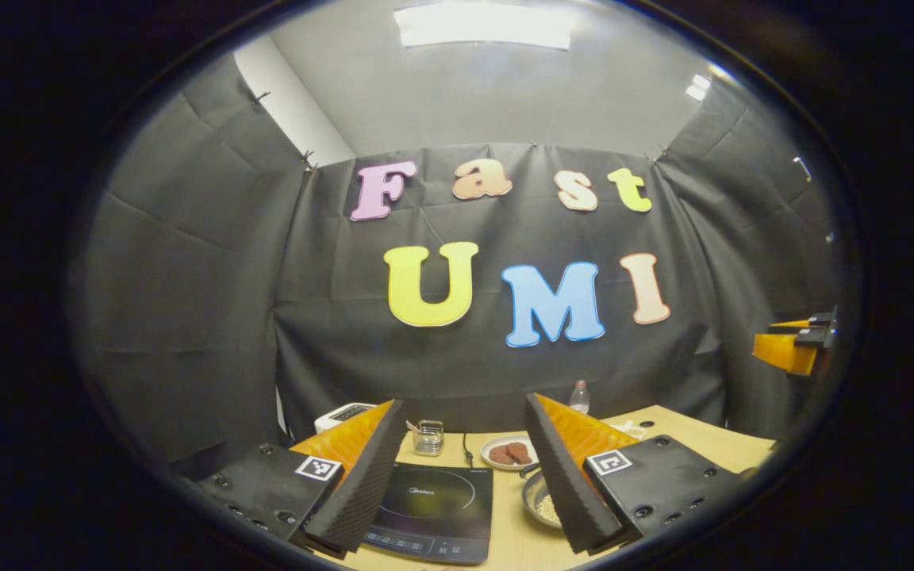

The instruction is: First push the handle of the pot to place it horizontally, then grasp the pot with both hands and set it on the induction cooktop.

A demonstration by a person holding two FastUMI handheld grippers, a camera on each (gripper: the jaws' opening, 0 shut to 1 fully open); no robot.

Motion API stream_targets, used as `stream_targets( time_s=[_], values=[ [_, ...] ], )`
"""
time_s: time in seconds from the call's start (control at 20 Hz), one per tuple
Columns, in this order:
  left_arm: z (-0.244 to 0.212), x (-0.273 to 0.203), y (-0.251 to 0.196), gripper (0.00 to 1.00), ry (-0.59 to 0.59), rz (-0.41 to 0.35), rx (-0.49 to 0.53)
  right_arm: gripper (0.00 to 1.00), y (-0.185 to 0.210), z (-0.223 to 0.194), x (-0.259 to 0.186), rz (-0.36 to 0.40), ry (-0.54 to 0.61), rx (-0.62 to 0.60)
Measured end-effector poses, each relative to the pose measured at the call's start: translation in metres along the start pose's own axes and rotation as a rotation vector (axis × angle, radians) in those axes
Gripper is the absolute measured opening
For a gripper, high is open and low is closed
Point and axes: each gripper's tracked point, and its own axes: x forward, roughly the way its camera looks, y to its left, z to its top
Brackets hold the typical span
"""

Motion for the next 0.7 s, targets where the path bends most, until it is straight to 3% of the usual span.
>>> stream_targets(
  time_s=[0.05, 0.15, 0.2, 0.5, 0.6, 0.7],
  values=[
    [0.0, 0.001, 0.006, 1.0, -0.002, 0.001, 0.003, 0.14, 0.006, -0.009, 0.003, 0.019, 0.006, 0.007],
    [-0.001, 0.003, 0.014, 0.96, -0.005, -0.004, 0.005, 0.1, 0.006, -0.007, 0.004, -0.011, 0.002, 0.005],
    [0.0, 0.004, 0.018, 1.0, -0.008, -0.006, 0.01, 0.04, 0.018, -0.01, 0.001, 0.02, 0.019, 0.013],
    [-0.008, 0.006, 0.045, 1.0, -0.007, -0.011, 0.015, 0.03, 0.055, -0.036, 0.004, 0.128, 0.099, -0.011],
    [-0.005, 0.006, 0.05, 0.92, -0.014, -0.001, 0.005, 0.02, 0.066, -0.051, 0.008, 0.173, 0.146, -0.021],
    [-0.007, 0.009, 0.05, 1.0, -0.013, 0.005, 0.005, 0.02, 0.071, -0.068, 0.007, 0.213, 0.195, -0.04]
  ],
)
